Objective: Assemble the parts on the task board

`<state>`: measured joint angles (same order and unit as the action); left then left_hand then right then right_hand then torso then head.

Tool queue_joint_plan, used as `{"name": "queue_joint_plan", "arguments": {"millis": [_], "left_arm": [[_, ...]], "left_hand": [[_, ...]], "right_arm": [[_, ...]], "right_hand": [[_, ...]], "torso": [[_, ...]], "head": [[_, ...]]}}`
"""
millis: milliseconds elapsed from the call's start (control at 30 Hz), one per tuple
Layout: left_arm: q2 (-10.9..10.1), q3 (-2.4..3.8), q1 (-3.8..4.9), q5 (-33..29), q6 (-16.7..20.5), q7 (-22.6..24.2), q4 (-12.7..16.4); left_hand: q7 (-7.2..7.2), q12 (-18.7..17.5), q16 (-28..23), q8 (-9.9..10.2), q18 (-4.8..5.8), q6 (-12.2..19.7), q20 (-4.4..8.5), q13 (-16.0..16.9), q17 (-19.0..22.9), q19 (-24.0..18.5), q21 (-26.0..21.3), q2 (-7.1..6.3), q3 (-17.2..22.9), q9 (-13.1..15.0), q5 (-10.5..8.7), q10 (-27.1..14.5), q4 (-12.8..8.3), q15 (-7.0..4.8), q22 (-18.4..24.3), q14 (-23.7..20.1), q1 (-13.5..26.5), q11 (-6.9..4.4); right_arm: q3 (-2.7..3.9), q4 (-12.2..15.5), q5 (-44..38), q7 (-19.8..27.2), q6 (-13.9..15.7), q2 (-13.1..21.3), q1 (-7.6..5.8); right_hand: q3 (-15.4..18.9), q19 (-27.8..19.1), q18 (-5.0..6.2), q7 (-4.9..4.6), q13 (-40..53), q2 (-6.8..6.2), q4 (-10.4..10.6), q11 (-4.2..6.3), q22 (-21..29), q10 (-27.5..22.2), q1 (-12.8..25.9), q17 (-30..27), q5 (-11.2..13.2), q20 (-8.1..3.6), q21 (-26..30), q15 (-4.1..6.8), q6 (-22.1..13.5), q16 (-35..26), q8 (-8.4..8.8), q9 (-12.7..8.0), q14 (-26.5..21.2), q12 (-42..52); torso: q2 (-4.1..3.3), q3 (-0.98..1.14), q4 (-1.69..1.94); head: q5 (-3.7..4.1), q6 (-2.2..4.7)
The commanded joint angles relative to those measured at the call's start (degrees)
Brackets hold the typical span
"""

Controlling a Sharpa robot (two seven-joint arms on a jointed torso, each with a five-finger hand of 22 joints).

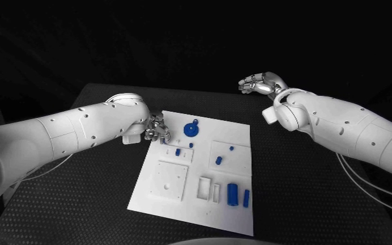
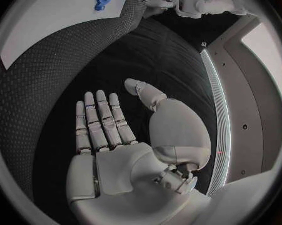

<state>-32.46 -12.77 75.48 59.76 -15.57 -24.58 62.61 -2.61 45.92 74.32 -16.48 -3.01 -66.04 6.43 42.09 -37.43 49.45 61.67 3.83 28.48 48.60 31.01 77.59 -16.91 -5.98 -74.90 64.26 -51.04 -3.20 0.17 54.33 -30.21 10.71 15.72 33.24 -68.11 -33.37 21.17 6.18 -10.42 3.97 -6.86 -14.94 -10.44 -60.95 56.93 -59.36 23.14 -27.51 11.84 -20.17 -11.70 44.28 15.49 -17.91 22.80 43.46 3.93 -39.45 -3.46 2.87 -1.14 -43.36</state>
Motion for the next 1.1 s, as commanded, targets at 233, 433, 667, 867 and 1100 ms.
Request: {"name": "queue_joint_plan", "arguments": {"millis": [233,433,667,867,1100], "left_arm": [[-0.2,1.93,0.51,-5.1,0.2,2.2,-0.4],[-1.6,2.13,1.24,-11.1,-3.3,5.2,0.2],[-3.1,2.13,1.27,-15.7,-6.0,5.7,1.0],[-3.4,2.11,1.27,-13.4,-10.9,2.7,1.0],[-1.2,2.08,1.70,-9.2,-15.7,1.0,-1.3]], "left_hand": [[1.30,0.3,0.3,-0.1,-1.12,-0.9,5.61,-0.1,0.1,0.2,0.3,0.77,2.7,0.3,0.01,0.8,0.1,-1.08,-0.9,0.2,-0.8,-1.65],[1.21,0.3,0.2,0.0,-1.06,-0.7,5.59,-0.2,0.3,0.0,0.2,0.84,2.8,0.5,-0.39,0.6,0.1,-1.07,-0.9,0.0,-0.7,-1.55],[1.11,0.2,0.1,0.2,-0.99,-0.6,5.55,-0.3,0.4,-0.1,0.1,0.94,2.7,0.6,-0.90,0.5,0.1,-1.03,-0.8,-0.2,-0.6,-1.43],[1.12,0.2,0.1,0.2,-0.99,-0.6,5.56,-0.3,0.4,-0.2,0.1,0.93,2.8,0.7,-0.90,0.5,0.0,-1.03,-0.8,-0.2,-0.7,-1.45],[1.12,0.3,0.1,0.2,-1.00,-0.6,5.59,-0.3,0.4,-0.2,0.1,0.81,2.9,0.8,-0.90,0.5,0.0,-1.03,-0.8,-0.3,-1.0,-1.45]], "right_arm": [[0.01,0.0,0.0,0.3,-0.9,-0.1,0.11],[-0.01,1.1,-3.2,-0.1,-1.2,0.2,0.15],[-0.10,3.2,-8.0,-0.3,-1.4,0.5,0.20],[-0.16,3.8,-8.3,-0.4,-1.4,0.6,0.21],[-0.17,3.7,-8.3,-0.3,-1.4,0.5,0.21]], "right_hand": [[0.3,-0.1,-1.04,-0.41,-0.1,0.11,0.2,-0.35,-0.1,0.0,0.3,-0.1,-0.3,-0.01,0.4,-0.29,0.1,-0.1,-0.18,-0.1,-0.1,-0.1],[0.1,-0.2,-1.10,-0.47,-0.1,0.21,0.0,-0.50,-0.3,0.0,0.0,-0.1,-0.1,-0.03,0.5,-0.73,0.1,-0.1,-0.21,-0.1,-0.1,-0.1],[0.0,0.0,-1.11,-0.49,0.0,0.09,-0.8,-0.52,-0.9,0.6,-1.0,-0.2,1.4,-0.07,0.7,-0.83,0.4,0.1,-0.42,-0.1,0.1,0.0],[0.1,0.0,-1.13,-0.51,0.0,0.07,-0.8,-0.54,-0.9,0.6,-1.0,-0.2,1.6,-0.06,0.7,-0.81,0.5,0.1,-0.44,-0.1,0.1,0.0],[0.1,0.0,-1.14,-0.53,0.0,0.07,-0.7,-0.54,-1.0,0.7,-0.9,-0.2,1.6,-0.05,0.7,-0.77,0.5,0.1,-0.44,-0.1,0.0,0.0]], "torso": [[0.06,0.02,0.04],[0.04,0.04,0.05],[0.07,0.03,0.13],[0.05,0.04,0.10],[0.00,-0.01,0.08]], "head": [[0.03,0.20],[0.03,0.41],[0.20,0.65],[0.13,0.57],[-0.06,0.48]]}}
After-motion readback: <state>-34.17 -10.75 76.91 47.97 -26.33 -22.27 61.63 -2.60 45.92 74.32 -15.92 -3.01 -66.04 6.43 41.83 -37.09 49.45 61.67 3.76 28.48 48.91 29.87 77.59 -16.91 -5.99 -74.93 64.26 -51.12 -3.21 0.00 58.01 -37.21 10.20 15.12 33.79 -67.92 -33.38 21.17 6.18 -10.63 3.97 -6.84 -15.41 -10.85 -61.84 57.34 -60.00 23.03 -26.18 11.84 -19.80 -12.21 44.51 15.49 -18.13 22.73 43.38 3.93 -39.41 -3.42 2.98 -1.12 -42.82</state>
